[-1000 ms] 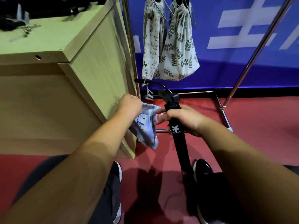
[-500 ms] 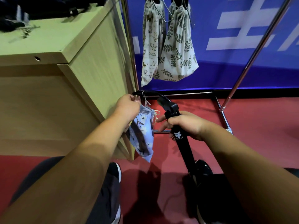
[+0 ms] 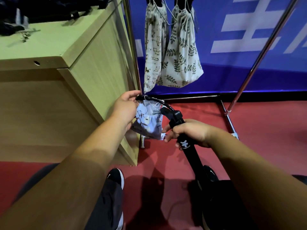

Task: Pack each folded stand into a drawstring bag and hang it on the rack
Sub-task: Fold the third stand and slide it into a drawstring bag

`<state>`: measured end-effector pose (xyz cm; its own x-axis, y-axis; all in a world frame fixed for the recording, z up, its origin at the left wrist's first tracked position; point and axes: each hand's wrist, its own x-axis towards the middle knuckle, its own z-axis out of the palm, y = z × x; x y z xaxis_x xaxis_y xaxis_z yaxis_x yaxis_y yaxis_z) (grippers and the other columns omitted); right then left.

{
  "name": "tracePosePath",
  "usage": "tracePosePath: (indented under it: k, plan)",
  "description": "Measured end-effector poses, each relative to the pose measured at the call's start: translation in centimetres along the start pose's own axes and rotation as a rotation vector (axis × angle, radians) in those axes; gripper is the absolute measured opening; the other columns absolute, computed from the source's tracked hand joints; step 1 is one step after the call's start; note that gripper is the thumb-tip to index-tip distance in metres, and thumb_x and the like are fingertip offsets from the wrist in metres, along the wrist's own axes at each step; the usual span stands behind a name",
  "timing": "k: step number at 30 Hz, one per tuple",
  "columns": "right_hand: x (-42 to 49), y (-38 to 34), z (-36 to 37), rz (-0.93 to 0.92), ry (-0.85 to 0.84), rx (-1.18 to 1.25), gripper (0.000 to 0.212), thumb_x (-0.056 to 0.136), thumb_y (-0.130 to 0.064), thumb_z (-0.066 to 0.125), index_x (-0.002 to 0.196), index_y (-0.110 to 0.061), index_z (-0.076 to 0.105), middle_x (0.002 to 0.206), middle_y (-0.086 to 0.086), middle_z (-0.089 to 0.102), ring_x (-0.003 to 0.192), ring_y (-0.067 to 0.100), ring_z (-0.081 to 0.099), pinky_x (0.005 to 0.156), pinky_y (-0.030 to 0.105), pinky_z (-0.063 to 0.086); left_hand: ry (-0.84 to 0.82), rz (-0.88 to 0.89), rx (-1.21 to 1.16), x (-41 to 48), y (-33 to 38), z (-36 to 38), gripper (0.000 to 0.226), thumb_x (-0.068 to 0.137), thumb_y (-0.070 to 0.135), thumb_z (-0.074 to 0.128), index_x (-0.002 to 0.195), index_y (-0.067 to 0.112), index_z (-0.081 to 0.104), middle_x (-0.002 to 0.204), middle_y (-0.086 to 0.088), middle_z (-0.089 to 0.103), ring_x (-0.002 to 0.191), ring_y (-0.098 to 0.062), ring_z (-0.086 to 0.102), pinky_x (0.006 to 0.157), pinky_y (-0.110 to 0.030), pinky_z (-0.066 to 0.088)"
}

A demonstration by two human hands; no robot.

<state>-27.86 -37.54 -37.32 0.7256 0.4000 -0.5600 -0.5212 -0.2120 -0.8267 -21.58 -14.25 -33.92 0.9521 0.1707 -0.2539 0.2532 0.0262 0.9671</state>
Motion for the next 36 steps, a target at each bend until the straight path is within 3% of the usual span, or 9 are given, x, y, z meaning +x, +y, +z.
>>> tracePosePath:
  k: [5, 10, 14, 17, 21, 26, 29, 32, 36]
  plan:
    - [-0.5, 0.1, -0.3, 0.039, 0.008, -0.052, 0.040, 0.087, -0.002, 0.055, 0.122, -0.009, 0.073, 0.112, 0.021, 0.079, 0.070, 0.026, 0.061, 0.069, 0.032, 0.053, 0.011, 0.010, -0.074, 0.2, 0.2, -0.2, 0.049, 0.096, -0.018, 0.049, 0.119, 0.016, 0.075, 0.115, -0.011, 0.077, 0.094, -0.023, 0.077, 0.069, -0.028, 0.062]
    - [-0.5, 1.1, -0.9, 0.085, 0.037, -0.108, 0.049, 0.068, -0.020, 0.064, 0.115, -0.017, 0.078, 0.101, 0.020, 0.079, 0.071, 0.029, 0.060, 0.073, 0.043, 0.051, 0.011, 0.057, -0.025, 0.4, 0.4, -0.4, 0.034, 0.100, -0.003, 0.061, 0.112, 0.024, 0.079, 0.117, -0.007, 0.077, 0.101, -0.020, 0.075, 0.089, -0.034, 0.062]
    - [-1.1, 1.1, -0.9, 0.071, 0.106, -0.192, 0.050, 0.065, -0.031, 0.069, 0.110, -0.013, 0.079, 0.087, 0.018, 0.078, 0.061, 0.026, 0.057, 0.059, 0.032, 0.049, -0.070, 0.164, 0.116, -0.2, 0.9, 0.2, 0.027, 0.100, 0.002, 0.067, 0.111, 0.023, 0.079, 0.101, 0.002, 0.075, 0.086, -0.008, 0.071, 0.082, -0.024, 0.059]
    - [-1.2, 1.2, -0.9, 0.061, 0.135, -0.214, 0.052, 0.070, -0.031, 0.069, 0.113, -0.004, 0.072, 0.085, 0.015, 0.078, 0.058, 0.026, 0.055, 0.055, 0.032, 0.049, -0.119, 0.231, 0.264, -0.3, 0.2, 0.6, 0.025, 0.098, 0.003, 0.070, 0.109, 0.023, 0.081, 0.093, 0.003, 0.071, 0.083, -0.007, 0.065, 0.083, -0.022, 0.055]
    - [-1.3, 0.5, -0.6, -0.007, 0.146, -0.203, 0.028, 0.071, -0.028, 0.071, 0.094, -0.013, 0.068, 0.084, 0.014, 0.075, 0.060, 0.027, 0.057, 0.054, 0.031, 0.050, -0.159, 0.301, 0.451, -0.5, -0.8, 0.9, 0.023, 0.097, 0.008, 0.073, 0.105, 0.028, 0.081, 0.101, -0.004, 0.076, 0.083, -0.006, 0.066, 0.086, -0.024, 0.054]
    - [-1.3, -0.6, 0.1, -0.091, 0.155, -0.202, 0.009, 0.089, -0.012, 0.069, 0.090, -0.016, 0.062, 0.070, 0.007, 0.067, 0.053, 0.025, 0.057, 0.050, 0.029, 0.049, -0.209, 0.265, 0.443, -0.7, -1.2, 1.8, 0.025, 0.095, 0.006, 0.075, 0.099, 0.030, 0.080, 0.093, 0.002, 0.076, 0.080, -0.008, 0.067, 0.088, -0.031, 0.057]
    - [-1.0, -1.0, 0.3, -0.112, 0.166, -0.164, 0.012, 0.092, -0.013, 0.070, 0.102, -0.015, 0.063, 0.074, 0.011, 0.067, 0.053, 0.026, 0.058, 0.053, 0.034, 0.051, -0.234, 0.241, 0.425, -0.6, -1.4, 2.1, 0.028, 0.094, 0.004, 0.075, 0.096, 0.032, 0.080, 0.093, 0.001, 0.075, 0.083, -0.008, 0.067, 0.095, -0.033, 0.057]
    - [-0.4, -0.8, 0.3, -0.099, 0.182, -0.186, 0.031, 0.087, -0.020, 0.074, 0.113, -0.010, 0.061, 0.079, 0.017, 0.067, 0.056, 0.029, 0.062, 0.058, 0.045, 0.054, -0.228, 0.214, 0.318, -0.5, -1.3, 2.1, 0.027, 0.093, 0.002, 0.075, 0.097, 0.028, 0.082, 0.094, -0.001, 0.076, 0.087, -0.012, 0.070, 0.098, -0.037, 0.058]
    - [-0.3, -1.0, 0.3, -0.094, 0.295, -0.232, 0.029, 0.089, -0.023, 0.080, 0.108, -0.006, 0.065, 0.080, 0.016, 0.072, 0.054, 0.027, 0.062, 0.055, 0.042, 0.055, -0.204, 0.212, 0.280, -0.3, -1.1, 2.0, 0.024, 0.094, 0.003, 0.075, 0.102, 0.024, 0.082, 0.095, -0.001, 0.076, 0.086, -0.011, 0.071, 0.092, -0.032, 0.060]
